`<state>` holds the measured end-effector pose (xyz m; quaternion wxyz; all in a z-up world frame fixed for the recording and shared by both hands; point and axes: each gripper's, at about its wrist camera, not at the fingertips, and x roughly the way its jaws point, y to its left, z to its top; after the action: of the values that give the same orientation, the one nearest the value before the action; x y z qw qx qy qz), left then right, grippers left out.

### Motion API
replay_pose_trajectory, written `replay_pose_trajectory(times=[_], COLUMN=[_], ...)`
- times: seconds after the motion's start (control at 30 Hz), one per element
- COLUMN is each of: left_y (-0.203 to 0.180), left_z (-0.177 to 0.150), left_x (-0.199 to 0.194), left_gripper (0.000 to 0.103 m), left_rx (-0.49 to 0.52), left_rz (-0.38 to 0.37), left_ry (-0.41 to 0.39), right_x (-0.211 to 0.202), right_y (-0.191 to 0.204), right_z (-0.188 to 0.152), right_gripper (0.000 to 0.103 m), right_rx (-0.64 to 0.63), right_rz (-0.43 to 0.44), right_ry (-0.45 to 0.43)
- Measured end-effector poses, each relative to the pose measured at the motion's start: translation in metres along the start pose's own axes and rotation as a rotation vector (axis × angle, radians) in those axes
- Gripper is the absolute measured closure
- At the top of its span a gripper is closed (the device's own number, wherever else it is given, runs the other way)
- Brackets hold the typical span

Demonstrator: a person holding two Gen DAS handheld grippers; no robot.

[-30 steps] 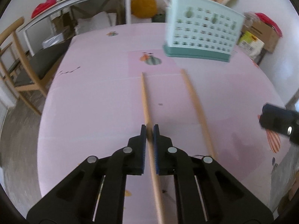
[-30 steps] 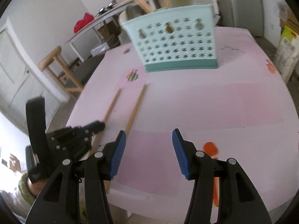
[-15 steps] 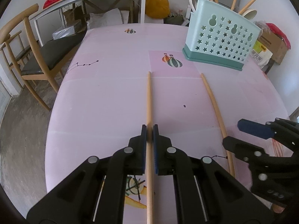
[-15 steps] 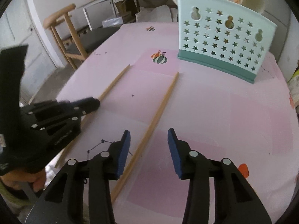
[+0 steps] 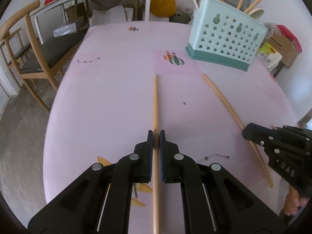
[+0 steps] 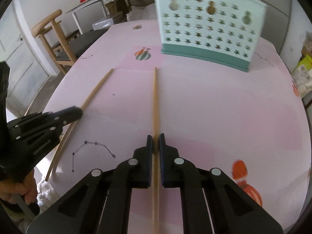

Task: Organize utensils
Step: 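Grasp another wooden chopstick with the right tool while the left tool holds its chopstick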

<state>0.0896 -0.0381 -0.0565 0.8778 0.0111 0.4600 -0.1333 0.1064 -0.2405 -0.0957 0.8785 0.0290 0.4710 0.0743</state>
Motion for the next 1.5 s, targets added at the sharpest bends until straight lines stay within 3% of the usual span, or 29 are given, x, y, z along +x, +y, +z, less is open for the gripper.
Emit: replay_pose_trajectory(times=[0.37,0.53,0.63,1.0,1.5], left_y=[-0.011,-0.016,-0.021,-0.024,-0.026], left_z=[-0.025,-0.021,-0.015,0.012,0.009], left_x=[-0.02,-0.016,-0.011,0.011,0.01], left_gripper=[0.097,0.084,0.084,0.085,0.089], left_rx=[-0.028,0.009,0.044,0.091,0.144], left_rz=[-0.131,-0.115,-0.086,0.005,0.011], left_ry=[0.111,0.099,0.082,0.024,-0.005], right_x=[-0.028,-0.02,-0.013,0.004,0.004], right_y=[-0.029,-0.022,-0.016,-0.007,0.003], right_z=[-0.034,-0.025,-0.017,0.006,0.003], right_gripper=[0.096,0.092,0.087,0.087,0.087], right_rx=[0.067,0.029,0.005,-0.04,-0.012], right_rz=[0.022,0.022,0.002,-0.055,-0.104], right_ry=[0.043,0.041,0.028,-0.001,-0.042])
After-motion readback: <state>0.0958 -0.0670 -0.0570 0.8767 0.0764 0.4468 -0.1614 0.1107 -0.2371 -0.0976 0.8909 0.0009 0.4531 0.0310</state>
